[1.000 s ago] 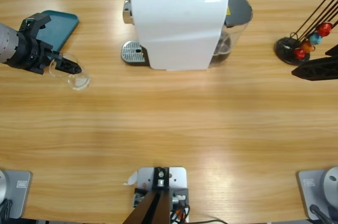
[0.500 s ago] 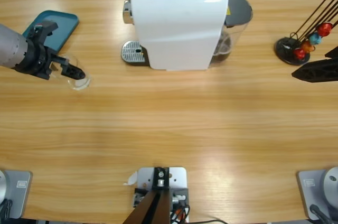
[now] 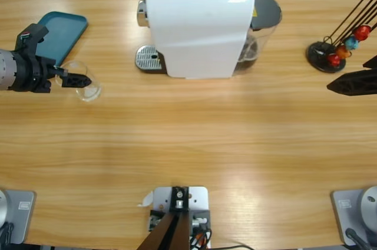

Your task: Pour coffee

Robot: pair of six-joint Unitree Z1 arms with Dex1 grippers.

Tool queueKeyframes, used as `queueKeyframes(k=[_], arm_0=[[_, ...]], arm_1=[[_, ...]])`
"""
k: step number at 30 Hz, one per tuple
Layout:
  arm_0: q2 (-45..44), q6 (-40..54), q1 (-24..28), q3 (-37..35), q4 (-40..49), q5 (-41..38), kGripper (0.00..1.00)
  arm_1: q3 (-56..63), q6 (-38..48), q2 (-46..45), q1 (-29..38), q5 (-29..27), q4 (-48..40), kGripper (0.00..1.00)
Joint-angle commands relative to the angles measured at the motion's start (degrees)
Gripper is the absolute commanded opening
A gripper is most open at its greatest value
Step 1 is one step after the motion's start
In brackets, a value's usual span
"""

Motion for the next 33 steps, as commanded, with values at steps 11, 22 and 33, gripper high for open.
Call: queueKeyframes(k=[11, 22, 33], arm_0=[[-0.48, 0.01, -0.5, 4.37, -5.59, 1.3, 0.26], [-2.02, 4.84, -0.85, 4.05, -16.49, 1.23, 0.264], [4.02, 15.05, -1.38, -1.57, -22.56, -11.25, 0.264]], arm_1=[[0.91, -1.33, 1.57, -0.98, 1.07, 1.86, 0.964], [0.58, -1.52, 1.95, -1.4, 1.07, 1.98, 0.964], [0.54, -3.51, 2.09, -3.88, 1.56, 2.73, 0.964]])
